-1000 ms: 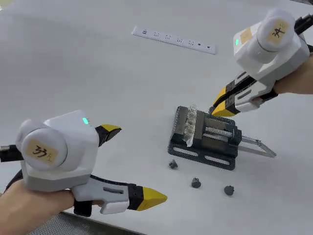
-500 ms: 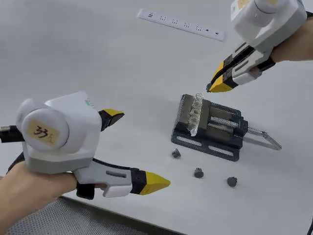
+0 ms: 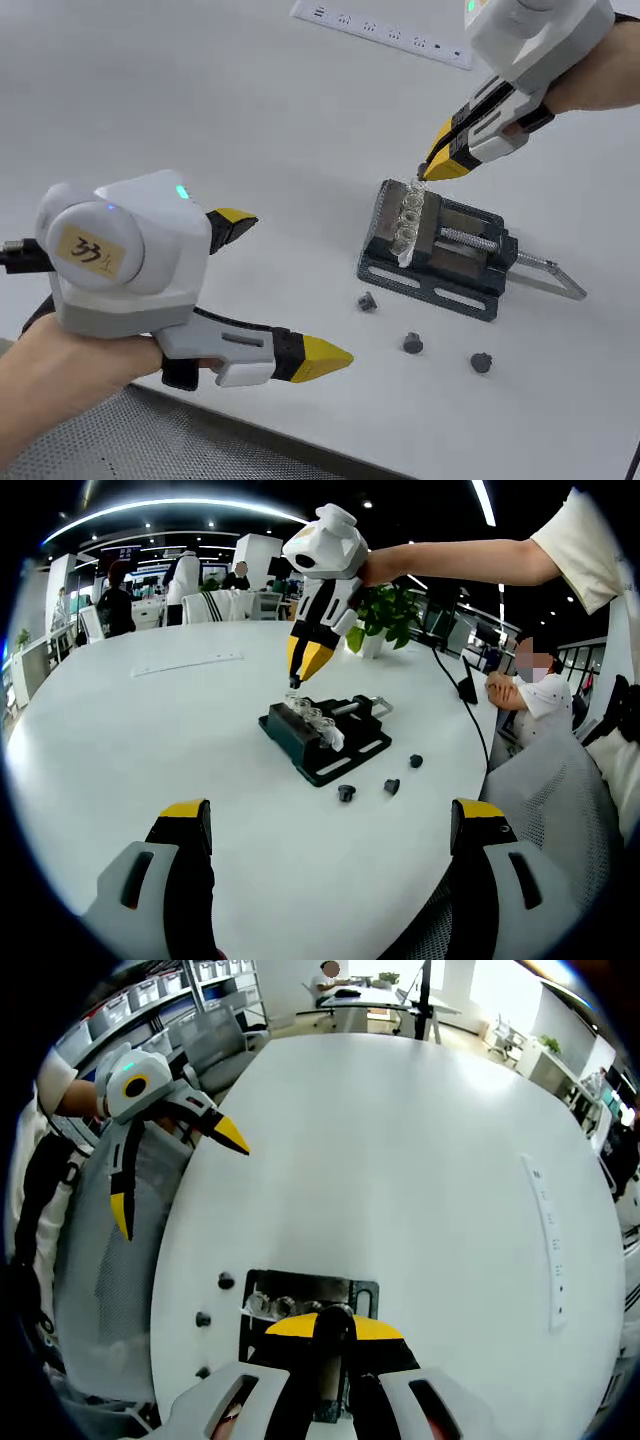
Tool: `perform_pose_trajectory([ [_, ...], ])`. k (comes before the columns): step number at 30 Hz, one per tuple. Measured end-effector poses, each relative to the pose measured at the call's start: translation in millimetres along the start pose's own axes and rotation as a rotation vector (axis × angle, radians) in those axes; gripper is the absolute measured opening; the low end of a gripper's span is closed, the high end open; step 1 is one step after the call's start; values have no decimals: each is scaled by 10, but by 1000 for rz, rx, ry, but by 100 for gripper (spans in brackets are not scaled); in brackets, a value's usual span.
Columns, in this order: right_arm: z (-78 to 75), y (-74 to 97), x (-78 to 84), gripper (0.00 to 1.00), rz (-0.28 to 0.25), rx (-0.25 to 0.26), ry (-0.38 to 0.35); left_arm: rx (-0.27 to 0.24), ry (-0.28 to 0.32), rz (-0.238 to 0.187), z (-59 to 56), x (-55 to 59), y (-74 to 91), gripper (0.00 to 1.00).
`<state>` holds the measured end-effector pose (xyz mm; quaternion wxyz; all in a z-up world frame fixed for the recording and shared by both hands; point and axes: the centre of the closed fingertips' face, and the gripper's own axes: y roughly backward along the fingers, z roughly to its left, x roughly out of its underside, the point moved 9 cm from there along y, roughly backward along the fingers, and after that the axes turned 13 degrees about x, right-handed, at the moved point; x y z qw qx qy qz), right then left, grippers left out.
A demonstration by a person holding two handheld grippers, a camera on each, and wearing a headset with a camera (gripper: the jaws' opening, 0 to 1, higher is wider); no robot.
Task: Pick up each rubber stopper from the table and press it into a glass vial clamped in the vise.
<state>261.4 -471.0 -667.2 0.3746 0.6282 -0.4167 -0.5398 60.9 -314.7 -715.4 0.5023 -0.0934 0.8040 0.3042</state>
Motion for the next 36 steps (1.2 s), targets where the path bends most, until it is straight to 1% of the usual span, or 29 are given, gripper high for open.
perform_pose_trajectory([
  [5, -15, -29, 15, 5, 15, -12, -2, -2, 7, -4, 6, 1, 4, 99],
  [6, -45, -64, 10, 5, 16, -15, -2, -2, 9, -4, 9, 4, 4, 99],
  [9, -65, -81, 15, 5, 15, -11, -3, -1, 12, -5, 19, 13, 5, 99],
  [15, -43, -85, 26, 5, 16, -13, -8, 2, 14, -3, 15, 22, -13, 99],
  [17, 30, -84, -3, 5, 30, -14, -2, 1, 18, -3, 19, 26, -12, 99],
  [20, 31, -82, -7, 5, 32, -14, 3, -3, 21, -10, 30, 24, 1, 99],
  [21, 67, -72, -21, 5, 33, -14, 3, -5, 23, -11, 34, 26, 3, 99],
  [26, 34, -78, 8, 5, 41, -17, 1, -2, 21, -6, 28, 33, -5, 99],
  [36, 16, -81, 17, 4, 86, -28, 13, -1, 24, -5, 34, 46, 1, 99],
])
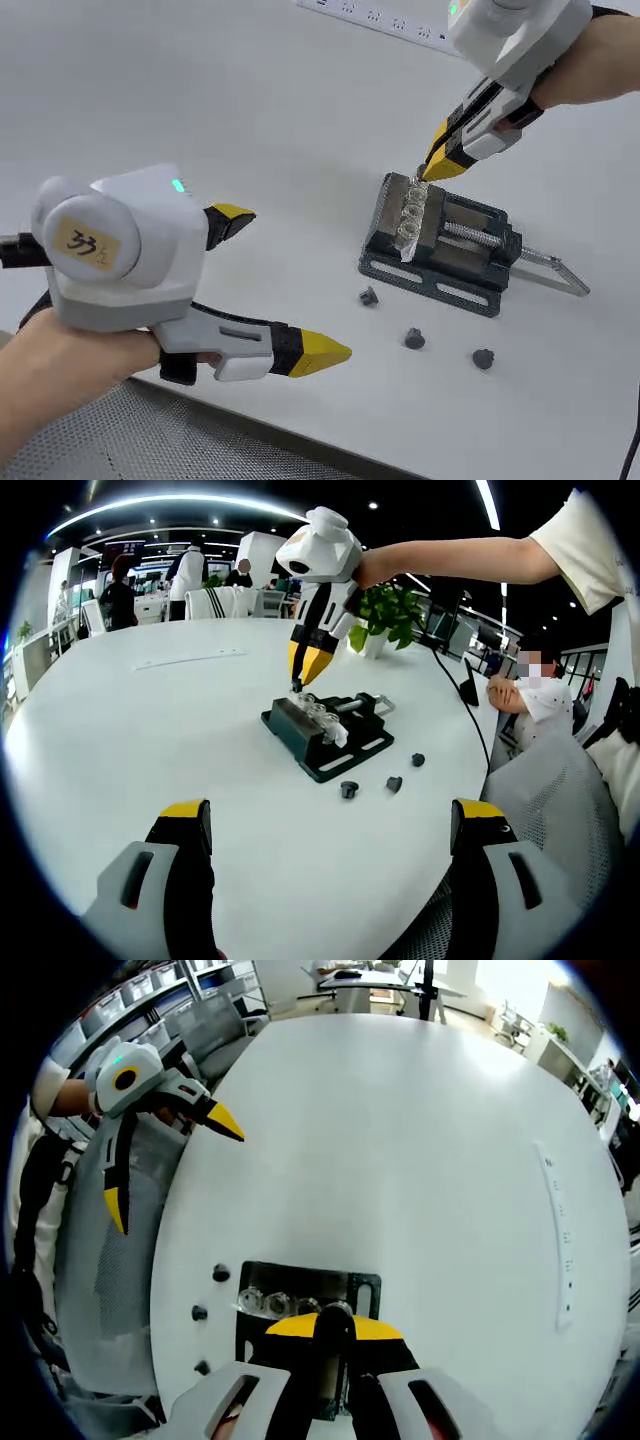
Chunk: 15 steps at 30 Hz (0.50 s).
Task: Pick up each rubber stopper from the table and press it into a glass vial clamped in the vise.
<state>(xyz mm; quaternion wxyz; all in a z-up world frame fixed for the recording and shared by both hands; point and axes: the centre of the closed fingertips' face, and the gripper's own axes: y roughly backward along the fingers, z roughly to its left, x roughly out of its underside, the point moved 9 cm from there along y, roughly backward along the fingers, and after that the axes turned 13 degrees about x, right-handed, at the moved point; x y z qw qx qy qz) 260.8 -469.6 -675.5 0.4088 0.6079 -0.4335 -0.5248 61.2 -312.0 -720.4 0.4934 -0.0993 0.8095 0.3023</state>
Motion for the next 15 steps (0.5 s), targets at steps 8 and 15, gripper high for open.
perform_pose_trajectory([
  [8, -59, -37, -1, 4, 21, -25, -15, 5, 1, 4, -16, 8, -11, 99],
  [15, -84, -56, -35, 3, 45, -43, -29, 11, 2, 7, -9, 24, -16, 99],
])
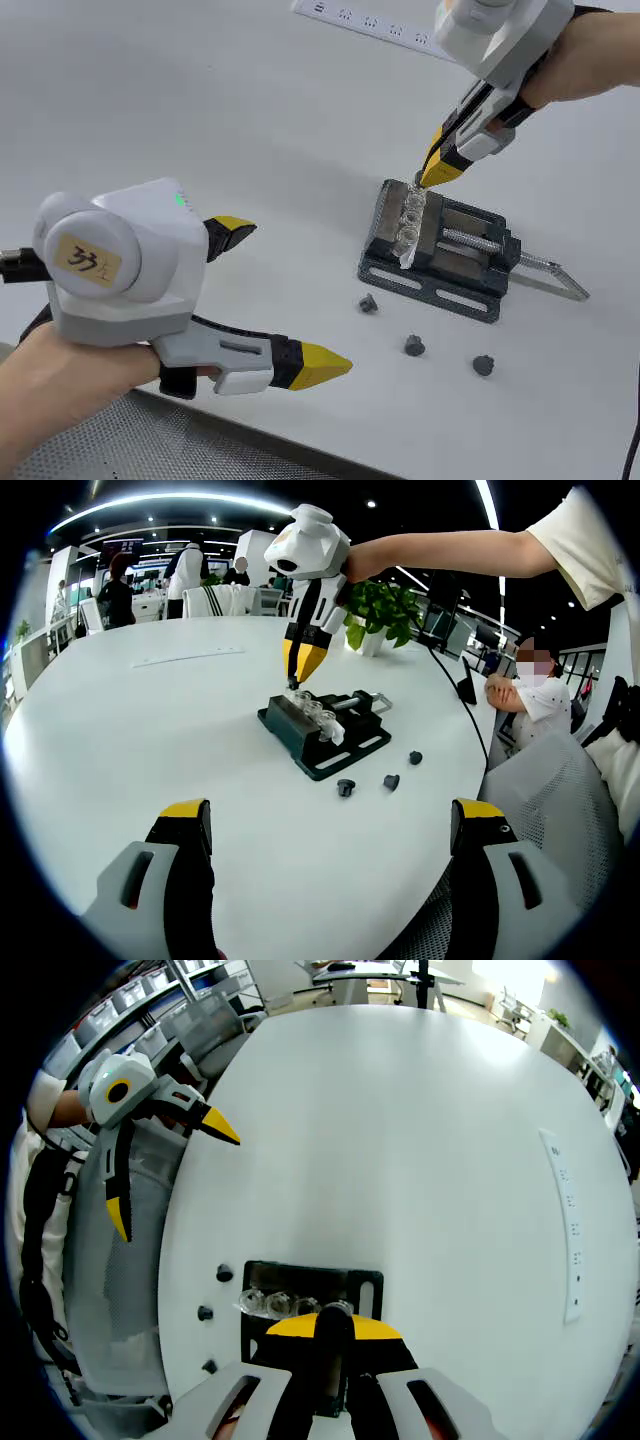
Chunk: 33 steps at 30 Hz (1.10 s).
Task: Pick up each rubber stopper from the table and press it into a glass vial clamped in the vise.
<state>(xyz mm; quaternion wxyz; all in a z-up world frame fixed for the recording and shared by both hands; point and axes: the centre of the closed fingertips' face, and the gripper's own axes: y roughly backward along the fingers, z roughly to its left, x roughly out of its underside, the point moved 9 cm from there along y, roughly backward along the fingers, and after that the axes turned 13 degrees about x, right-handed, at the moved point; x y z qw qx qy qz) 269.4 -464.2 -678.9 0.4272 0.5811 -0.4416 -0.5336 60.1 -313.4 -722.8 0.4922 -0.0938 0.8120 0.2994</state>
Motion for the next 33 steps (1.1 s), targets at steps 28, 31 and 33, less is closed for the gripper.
perform_pose_trajectory([
  [28, -10, -5, -22, 6, 24, 21, 39, -7, -8, -4, 15, -5, 0, 99],
  [31, -16, -9, -24, 6, 25, 24, 44, -8, -7, -3, 13, -5, 0, 99],
  [33, -26, -8, -21, 6, 23, 24, 44, -7, -6, -2, 11, -4, -1, 99],
])
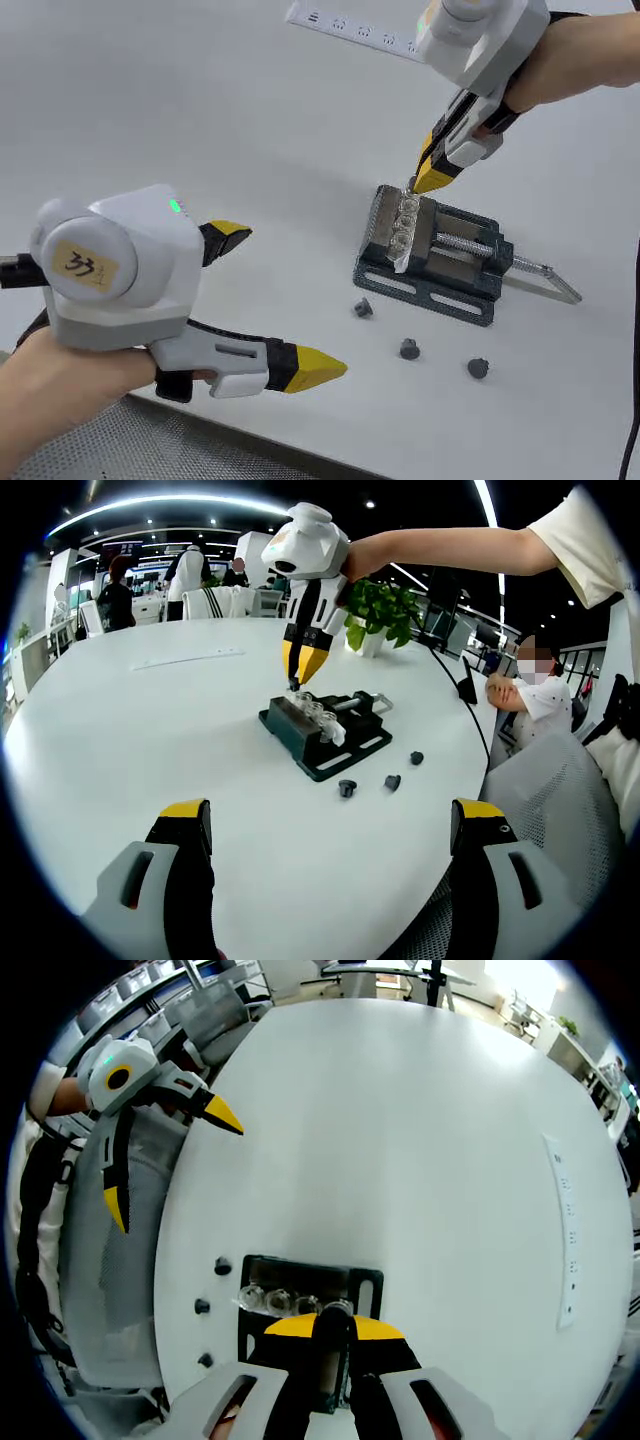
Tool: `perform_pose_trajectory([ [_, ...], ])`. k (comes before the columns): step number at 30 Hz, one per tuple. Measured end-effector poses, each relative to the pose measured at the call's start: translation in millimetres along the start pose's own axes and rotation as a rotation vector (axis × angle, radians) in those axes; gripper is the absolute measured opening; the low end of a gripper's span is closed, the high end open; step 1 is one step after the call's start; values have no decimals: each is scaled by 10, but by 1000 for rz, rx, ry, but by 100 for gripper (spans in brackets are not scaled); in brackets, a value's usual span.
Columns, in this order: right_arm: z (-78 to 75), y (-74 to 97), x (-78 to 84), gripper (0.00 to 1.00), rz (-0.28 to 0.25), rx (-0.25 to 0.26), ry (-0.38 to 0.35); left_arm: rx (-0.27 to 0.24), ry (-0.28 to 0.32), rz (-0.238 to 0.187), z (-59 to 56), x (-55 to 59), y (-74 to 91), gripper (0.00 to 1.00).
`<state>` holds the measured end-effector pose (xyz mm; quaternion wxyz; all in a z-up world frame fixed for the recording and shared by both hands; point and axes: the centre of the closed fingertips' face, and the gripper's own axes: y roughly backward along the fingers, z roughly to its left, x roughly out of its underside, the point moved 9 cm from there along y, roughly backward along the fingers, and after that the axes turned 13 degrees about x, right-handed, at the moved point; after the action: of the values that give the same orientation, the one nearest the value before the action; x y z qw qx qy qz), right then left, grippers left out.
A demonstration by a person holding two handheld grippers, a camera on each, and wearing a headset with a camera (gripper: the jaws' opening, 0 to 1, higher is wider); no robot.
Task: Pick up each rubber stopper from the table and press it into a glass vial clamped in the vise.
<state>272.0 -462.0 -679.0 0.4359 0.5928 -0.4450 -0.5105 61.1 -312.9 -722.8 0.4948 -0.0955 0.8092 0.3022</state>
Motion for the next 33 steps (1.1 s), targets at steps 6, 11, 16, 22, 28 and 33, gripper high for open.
perform_pose_trajectory([
  [6, 45, -1, -5, 8, -2, -1, 5, 0, 0, 1, 3, 6, 1, 99],
  [11, 112, 13, -1, 14, -4, -2, 5, -1, 2, 2, 2, 6, -4, 99],
  [16, 93, 94, 12, 13, -17, 9, 24, 1, 2, 1, -2, 0, -5, 99],
  [22, 82, 139, 25, 7, -19, 21, 49, -2, 2, -6, 1, -11, -3, 99],
  [28, 85, 130, -11, 4, -32, 20, 55, -2, 1, -4, 1, -7, -1, 99],
  [33, 66, 89, -31, 1, -31, 16, 57, -6, 3, -6, 6, -6, 4, 99],
])
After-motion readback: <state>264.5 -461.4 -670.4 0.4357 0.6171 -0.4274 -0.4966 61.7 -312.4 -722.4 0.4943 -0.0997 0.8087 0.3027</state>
